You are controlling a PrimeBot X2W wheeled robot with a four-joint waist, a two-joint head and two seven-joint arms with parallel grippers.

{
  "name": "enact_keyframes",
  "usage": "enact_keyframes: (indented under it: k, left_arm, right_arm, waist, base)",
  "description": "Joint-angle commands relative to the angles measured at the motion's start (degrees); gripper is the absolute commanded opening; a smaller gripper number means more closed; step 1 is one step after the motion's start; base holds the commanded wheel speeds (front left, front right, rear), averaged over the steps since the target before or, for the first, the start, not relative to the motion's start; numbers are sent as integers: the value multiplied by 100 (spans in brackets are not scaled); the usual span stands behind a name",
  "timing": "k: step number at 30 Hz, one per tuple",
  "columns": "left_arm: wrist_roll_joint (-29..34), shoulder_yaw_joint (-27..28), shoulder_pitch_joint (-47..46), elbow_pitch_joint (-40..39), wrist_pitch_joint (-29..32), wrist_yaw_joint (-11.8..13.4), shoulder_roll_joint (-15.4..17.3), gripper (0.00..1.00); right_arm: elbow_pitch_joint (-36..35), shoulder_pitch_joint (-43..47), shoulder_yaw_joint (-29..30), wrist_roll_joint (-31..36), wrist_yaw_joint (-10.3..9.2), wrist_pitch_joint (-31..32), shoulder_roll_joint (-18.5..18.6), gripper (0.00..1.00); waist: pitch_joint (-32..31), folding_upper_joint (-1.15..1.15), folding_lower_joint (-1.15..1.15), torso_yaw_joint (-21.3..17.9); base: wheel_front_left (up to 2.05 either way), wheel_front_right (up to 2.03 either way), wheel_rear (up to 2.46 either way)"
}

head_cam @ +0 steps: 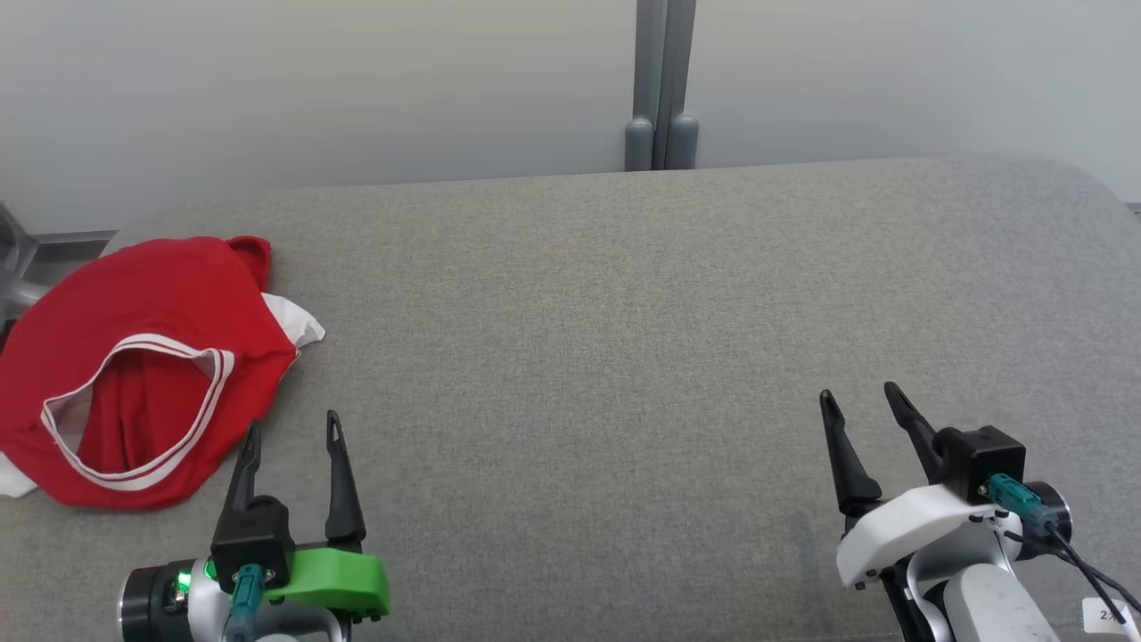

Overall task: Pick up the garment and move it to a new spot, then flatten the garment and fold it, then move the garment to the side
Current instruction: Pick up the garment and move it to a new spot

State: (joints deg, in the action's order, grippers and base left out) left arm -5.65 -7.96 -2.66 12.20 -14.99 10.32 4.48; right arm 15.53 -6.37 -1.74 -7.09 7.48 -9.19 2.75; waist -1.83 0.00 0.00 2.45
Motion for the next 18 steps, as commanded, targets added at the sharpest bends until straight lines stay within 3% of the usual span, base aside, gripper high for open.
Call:
enact_keyframes:
  k: [1, 18]
  left_arm:
    - [9, -3, 33, -4, -19, -2, 46, 100]
    - [-71, 17, 72, 22, -16, 33, 151, 100]
  right_arm:
    - [18, 35, 2, -46, 2, -42, 25, 100]
    - [132, 100, -124, -199, 1, -142, 25, 100]
  waist:
    - [4, 0, 0, 76]
    - [-58, 0, 0, 1051]
  base:
    - [0, 0, 0]
    - [0, 0, 0]
